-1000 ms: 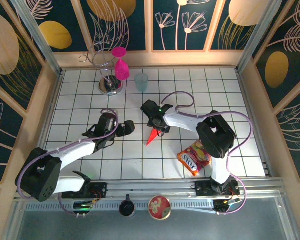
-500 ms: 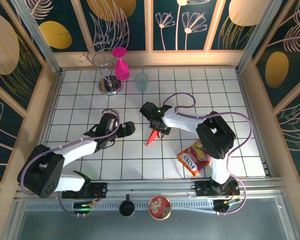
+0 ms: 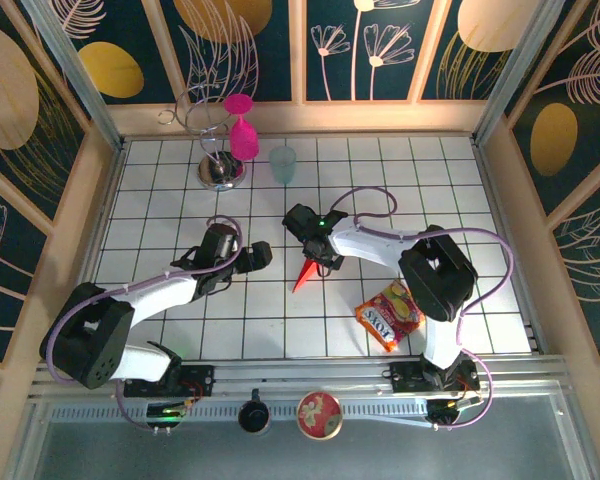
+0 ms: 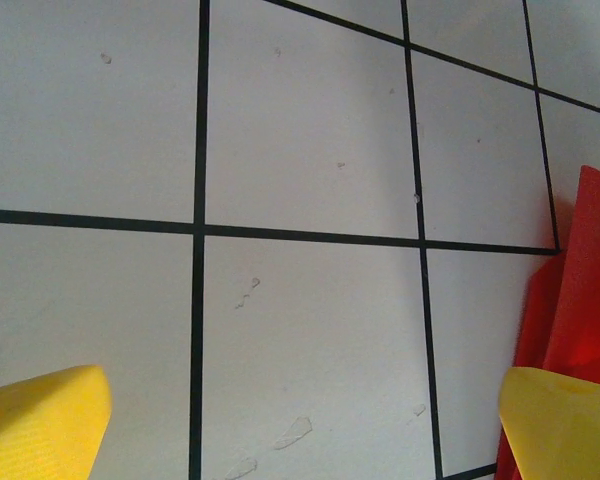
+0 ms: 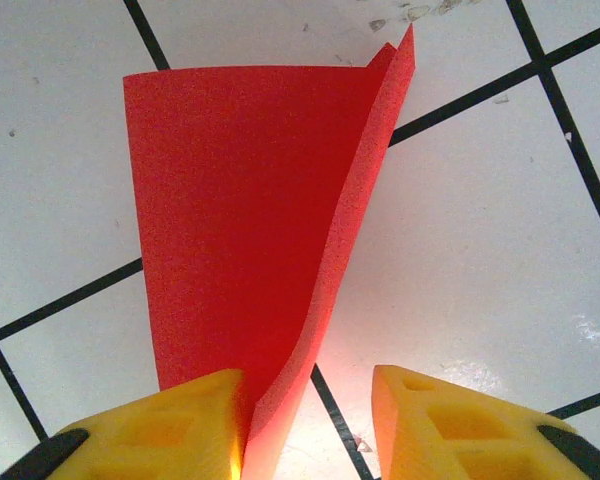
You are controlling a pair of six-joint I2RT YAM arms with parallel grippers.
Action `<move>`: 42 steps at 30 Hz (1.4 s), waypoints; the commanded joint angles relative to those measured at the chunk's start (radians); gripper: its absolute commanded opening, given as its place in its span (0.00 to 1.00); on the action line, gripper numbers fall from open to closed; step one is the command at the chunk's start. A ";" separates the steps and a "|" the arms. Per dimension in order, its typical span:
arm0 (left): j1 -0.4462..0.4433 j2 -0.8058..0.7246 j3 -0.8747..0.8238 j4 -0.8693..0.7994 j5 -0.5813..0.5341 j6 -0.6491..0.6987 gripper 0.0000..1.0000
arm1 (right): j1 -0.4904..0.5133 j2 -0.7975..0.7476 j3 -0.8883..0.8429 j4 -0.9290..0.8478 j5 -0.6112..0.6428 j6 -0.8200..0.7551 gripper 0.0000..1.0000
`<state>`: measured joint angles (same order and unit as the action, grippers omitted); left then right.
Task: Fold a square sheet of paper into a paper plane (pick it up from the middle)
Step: Turn over the paper plane at the center of the table.
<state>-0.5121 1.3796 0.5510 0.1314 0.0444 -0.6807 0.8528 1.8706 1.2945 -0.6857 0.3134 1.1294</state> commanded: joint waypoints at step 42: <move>0.167 -0.216 -0.049 0.065 0.071 -0.198 0.99 | -0.158 -0.204 -0.205 0.840 -0.562 -0.537 0.00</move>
<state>-0.3546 1.1881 0.5129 0.1398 0.0784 -0.8192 0.7143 1.6619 1.1400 -0.0696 -0.0345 0.6586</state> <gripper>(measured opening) 0.988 0.050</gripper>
